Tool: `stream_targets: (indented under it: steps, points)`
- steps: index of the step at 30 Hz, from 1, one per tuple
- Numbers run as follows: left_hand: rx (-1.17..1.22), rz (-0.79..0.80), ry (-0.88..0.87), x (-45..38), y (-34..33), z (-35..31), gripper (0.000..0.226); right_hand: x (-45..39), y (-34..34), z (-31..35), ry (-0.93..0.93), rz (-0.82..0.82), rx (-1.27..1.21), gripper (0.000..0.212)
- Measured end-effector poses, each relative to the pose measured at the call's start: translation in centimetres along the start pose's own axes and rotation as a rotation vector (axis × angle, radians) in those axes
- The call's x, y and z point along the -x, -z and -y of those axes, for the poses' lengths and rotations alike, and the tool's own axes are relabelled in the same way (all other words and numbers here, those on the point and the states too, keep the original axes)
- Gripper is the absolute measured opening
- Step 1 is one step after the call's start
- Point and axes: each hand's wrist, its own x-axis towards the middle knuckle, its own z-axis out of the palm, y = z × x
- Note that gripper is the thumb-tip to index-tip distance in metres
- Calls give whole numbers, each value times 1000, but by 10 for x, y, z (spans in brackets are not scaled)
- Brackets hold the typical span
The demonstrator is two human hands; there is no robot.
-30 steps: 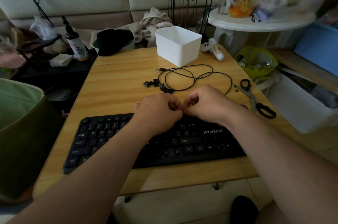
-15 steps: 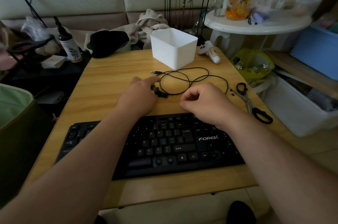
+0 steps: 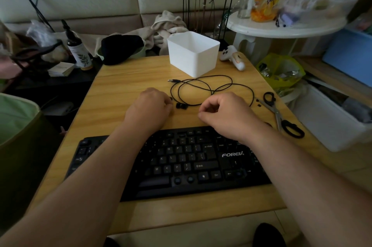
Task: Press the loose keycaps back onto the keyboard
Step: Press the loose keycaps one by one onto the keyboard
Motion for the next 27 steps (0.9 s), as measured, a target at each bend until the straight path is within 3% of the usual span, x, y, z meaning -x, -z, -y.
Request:
stream_targets:
  steps: [4,8,12,16,27]
  points:
    - [185,26,23,10,8,-5,16,1,-1,0,33,-15,13,8]
    - [707,97,11,25,17,-22,16,0,-3,2,123,-70,-107,6]
    - [1064,149,-50,40,21,-38,24,2,-4,6,209,-71,-305,22]
    - [1162,207,-50,46,25,-39,26,5,-4,7,275,-98,-355,37]
    - [1339,225,16,50,30,-44,15,5,-2,5,340,-190,-316,25]
